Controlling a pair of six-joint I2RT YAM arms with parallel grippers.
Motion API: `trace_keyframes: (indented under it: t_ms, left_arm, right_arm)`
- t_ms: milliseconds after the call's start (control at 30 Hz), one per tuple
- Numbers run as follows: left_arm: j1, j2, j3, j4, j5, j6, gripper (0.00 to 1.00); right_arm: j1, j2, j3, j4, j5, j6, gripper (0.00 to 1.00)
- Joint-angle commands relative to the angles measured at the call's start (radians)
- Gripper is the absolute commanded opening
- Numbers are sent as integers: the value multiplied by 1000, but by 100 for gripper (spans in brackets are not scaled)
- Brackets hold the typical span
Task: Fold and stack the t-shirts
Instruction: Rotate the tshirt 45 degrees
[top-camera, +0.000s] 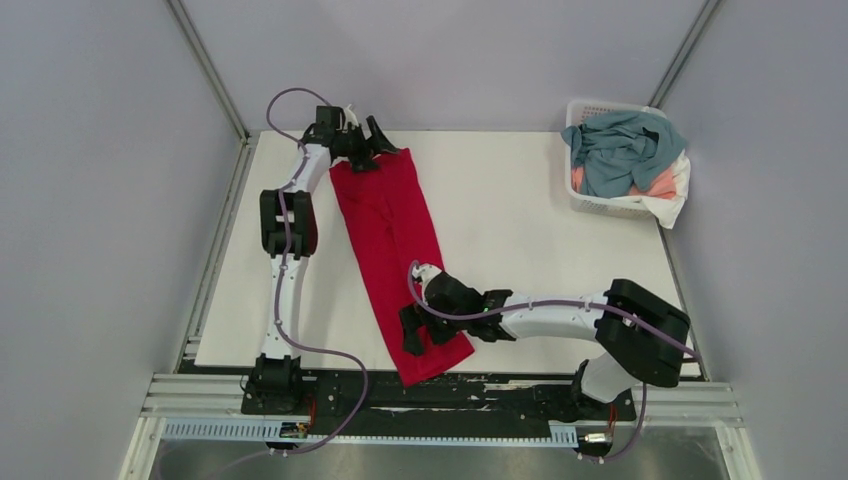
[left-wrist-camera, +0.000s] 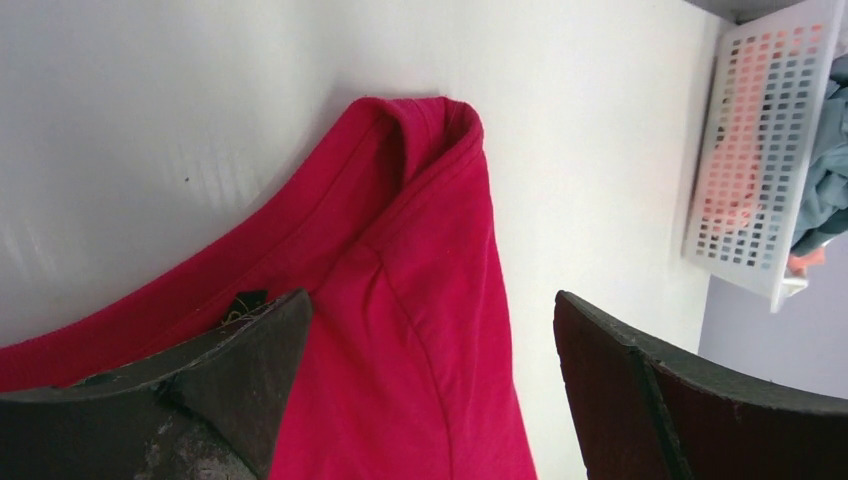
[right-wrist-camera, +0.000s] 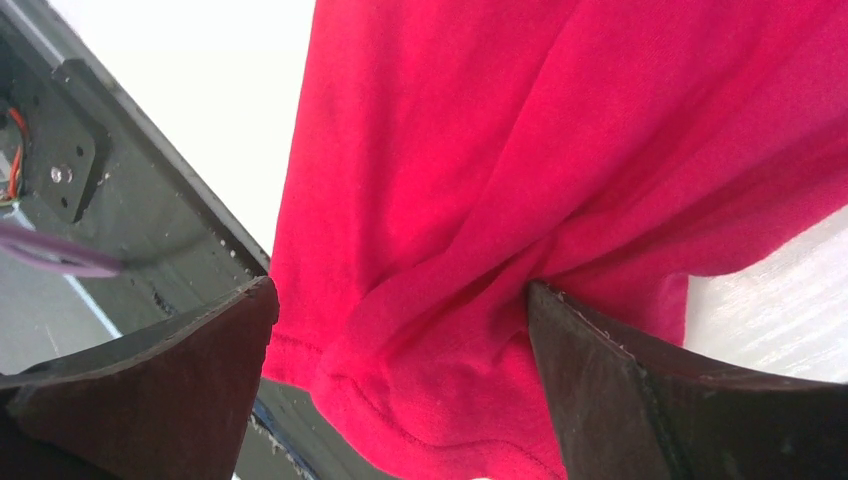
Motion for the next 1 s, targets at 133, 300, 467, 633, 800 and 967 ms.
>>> trace_keyframes:
  t_ms: [133,300,467,633,800,967]
  left_arm:
    - [7,88,66,186,54,-178,100]
    - [14,99,70,225,66,-202,100]
    - [14,67,76,259,68,-218,100]
    - [5,-46,95,211,93,-201,100]
    - [-64,-405,-140,74,-29,28,100]
    - [-188,-726,-557,-55,-311,90,100]
  right_arm:
    - [20,-230,-228,-48,-165,47,100]
    - [22,-485,-304,-197,-115,102,100]
    - [21,-700,-333,-224,25,157,100]
    - [-12,-751,-317,-243,188,211,100]
    - [-57,-665,-245,-299,229,205,100]
    - [-112,-522,-212,-317,138,247,98]
